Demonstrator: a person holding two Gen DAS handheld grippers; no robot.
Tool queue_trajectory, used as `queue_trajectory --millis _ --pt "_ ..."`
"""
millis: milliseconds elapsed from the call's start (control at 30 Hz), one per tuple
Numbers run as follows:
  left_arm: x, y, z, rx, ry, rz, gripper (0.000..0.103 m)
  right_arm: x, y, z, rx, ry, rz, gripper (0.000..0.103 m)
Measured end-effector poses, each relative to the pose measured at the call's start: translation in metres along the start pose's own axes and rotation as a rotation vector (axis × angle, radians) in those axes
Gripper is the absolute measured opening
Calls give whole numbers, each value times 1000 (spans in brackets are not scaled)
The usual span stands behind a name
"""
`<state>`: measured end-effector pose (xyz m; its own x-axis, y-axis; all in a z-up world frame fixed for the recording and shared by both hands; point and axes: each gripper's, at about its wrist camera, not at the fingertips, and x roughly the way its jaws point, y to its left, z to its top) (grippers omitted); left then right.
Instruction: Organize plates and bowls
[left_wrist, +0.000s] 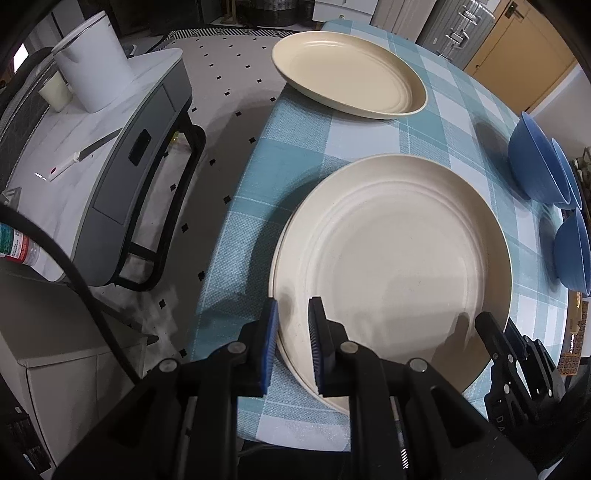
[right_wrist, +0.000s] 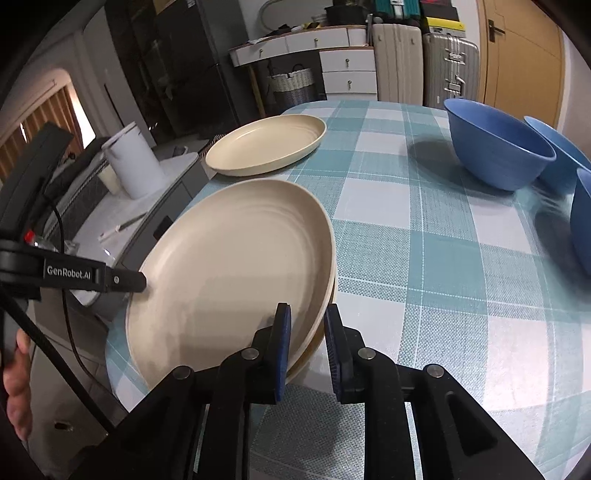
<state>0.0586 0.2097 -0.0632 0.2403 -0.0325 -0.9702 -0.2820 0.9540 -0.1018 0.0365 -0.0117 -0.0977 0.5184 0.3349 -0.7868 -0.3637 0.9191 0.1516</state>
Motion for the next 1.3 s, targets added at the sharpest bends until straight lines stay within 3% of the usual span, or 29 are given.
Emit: queue_trajectory --millis 400,633,900,1100,1167,1233,1300 --pt "0 8 4 -28 14 -35 15 0 -6 6 -3 83 68 20" --pt "0 17 6 -56 14 -40 15 -2 -13 10 38 137 173 22" --pt "-3 16 6 -55 12 -43 15 -1 -10 9 -8 167 153 22" --pt "-9 23 11 -75 1 -61 16 -17 -25 15 9 114 148 26" --pt "-9 24 12 -86 5 -57 23 -20 -33 17 42 87 142 35" --pt "-9 25 12 -90 -4 -55 40 -18 -40 17 86 67 137 52" --pt "-8 26 13 -97 -15 -43 48 -15 -44 17 120 59 137 54"
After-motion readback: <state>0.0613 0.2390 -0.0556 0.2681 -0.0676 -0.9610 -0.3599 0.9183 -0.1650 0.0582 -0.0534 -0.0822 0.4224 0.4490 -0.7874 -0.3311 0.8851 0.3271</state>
